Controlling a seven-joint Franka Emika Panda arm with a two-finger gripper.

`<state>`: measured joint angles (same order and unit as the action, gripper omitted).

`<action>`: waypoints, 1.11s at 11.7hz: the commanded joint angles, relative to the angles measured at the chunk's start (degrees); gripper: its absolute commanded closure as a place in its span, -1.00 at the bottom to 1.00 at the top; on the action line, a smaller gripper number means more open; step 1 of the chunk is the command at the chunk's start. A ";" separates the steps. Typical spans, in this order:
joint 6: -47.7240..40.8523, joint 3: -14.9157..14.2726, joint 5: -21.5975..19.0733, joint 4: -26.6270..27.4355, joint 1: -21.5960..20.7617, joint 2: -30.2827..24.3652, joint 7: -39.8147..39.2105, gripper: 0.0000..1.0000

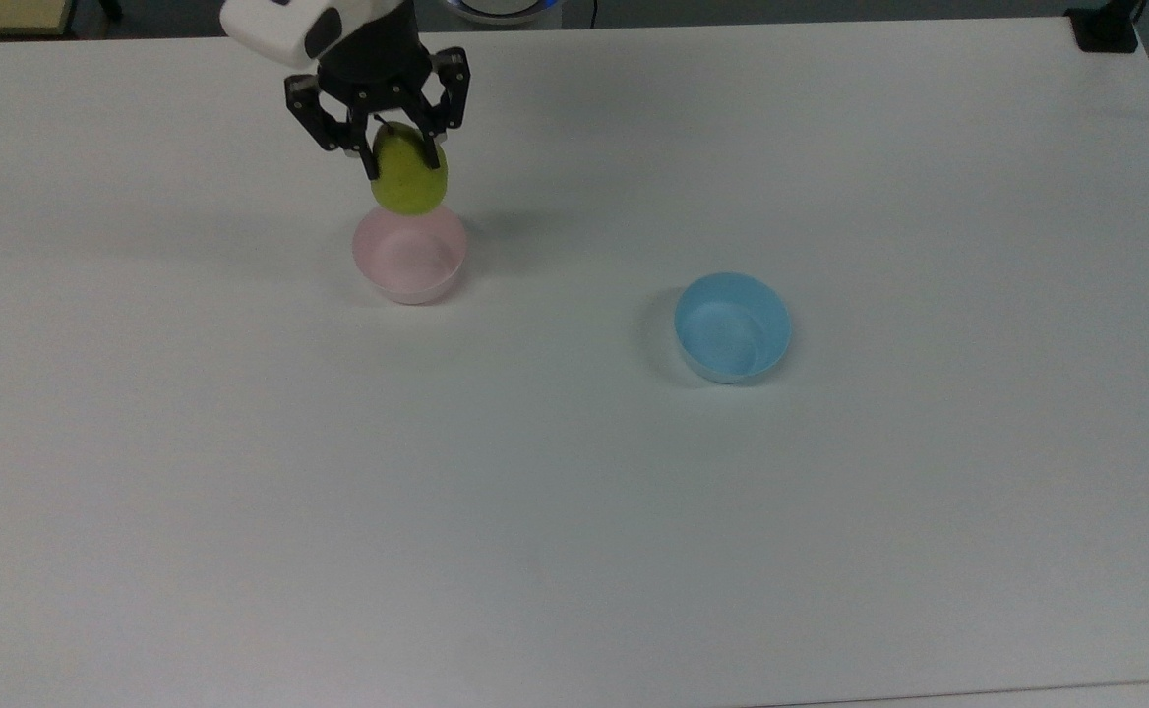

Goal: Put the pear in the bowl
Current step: 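Lift the pear and carry it over the pink bowl, then lower the pear into the pink bowl and open the gripper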

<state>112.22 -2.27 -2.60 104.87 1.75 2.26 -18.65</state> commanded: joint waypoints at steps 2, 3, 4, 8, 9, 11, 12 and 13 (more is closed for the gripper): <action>13.17 -0.37 0.22 11.84 -1.31 -0.87 0.19 1.00; 14.07 -0.45 1.09 11.76 -1.22 1.06 0.19 1.00; 15.39 -0.46 2.32 11.85 -0.96 2.56 0.19 1.00; 17.94 -0.46 4.97 11.94 -0.26 6.43 -0.07 1.00; 18.21 -0.46 5.06 11.94 -0.26 7.14 -0.07 0.93; 17.69 -0.63 5.23 11.94 0.44 7.23 0.01 -0.37; 17.16 -0.63 5.23 11.76 0.62 7.14 0.19 -0.81; 16.72 -0.63 5.23 11.68 0.54 7.06 0.89 -1.00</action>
<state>129.14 -2.62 1.68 116.14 2.34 10.22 -18.66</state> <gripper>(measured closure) 0.260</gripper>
